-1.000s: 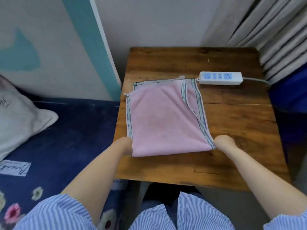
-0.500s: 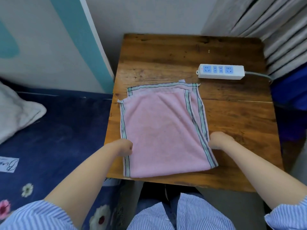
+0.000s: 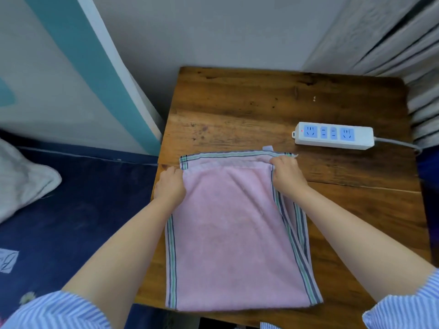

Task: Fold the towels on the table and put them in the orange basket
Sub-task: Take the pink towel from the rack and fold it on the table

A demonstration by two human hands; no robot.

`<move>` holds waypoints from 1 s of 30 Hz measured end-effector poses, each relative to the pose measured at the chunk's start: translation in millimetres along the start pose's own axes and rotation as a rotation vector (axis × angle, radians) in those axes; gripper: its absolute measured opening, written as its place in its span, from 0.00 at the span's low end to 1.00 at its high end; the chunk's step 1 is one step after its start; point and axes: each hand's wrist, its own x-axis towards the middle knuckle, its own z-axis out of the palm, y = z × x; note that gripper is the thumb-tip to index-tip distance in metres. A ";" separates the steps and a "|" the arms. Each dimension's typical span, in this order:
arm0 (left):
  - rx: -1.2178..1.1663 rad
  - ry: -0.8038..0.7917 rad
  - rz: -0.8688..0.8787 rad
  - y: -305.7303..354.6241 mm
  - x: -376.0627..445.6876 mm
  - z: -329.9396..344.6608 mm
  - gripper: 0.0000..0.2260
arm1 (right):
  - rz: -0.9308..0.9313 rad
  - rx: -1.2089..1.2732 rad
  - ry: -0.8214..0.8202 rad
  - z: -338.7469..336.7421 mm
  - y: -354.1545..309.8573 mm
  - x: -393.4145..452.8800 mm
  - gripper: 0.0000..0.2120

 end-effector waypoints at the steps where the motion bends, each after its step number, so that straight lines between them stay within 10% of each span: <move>1: 0.046 0.009 0.030 2.0 5.1 1.9 0.15 | -0.018 0.015 -0.022 2.4 0.6 3.9 0.18; 15: 0.307 -0.121 0.030 -21.5 17.9 1.8 0.09 | -0.048 0.096 -0.231 -28.3 17.8 23.6 0.11; 25: 0.004 -0.122 0.059 -19.1 17.3 3.1 0.11 | -0.087 -0.071 -0.270 -38.4 13.2 16.9 0.13; 30: -0.531 0.072 0.107 -20.4 11.4 -23.3 0.12 | 0.031 0.054 -0.263 -49.6 22.0 15.7 0.12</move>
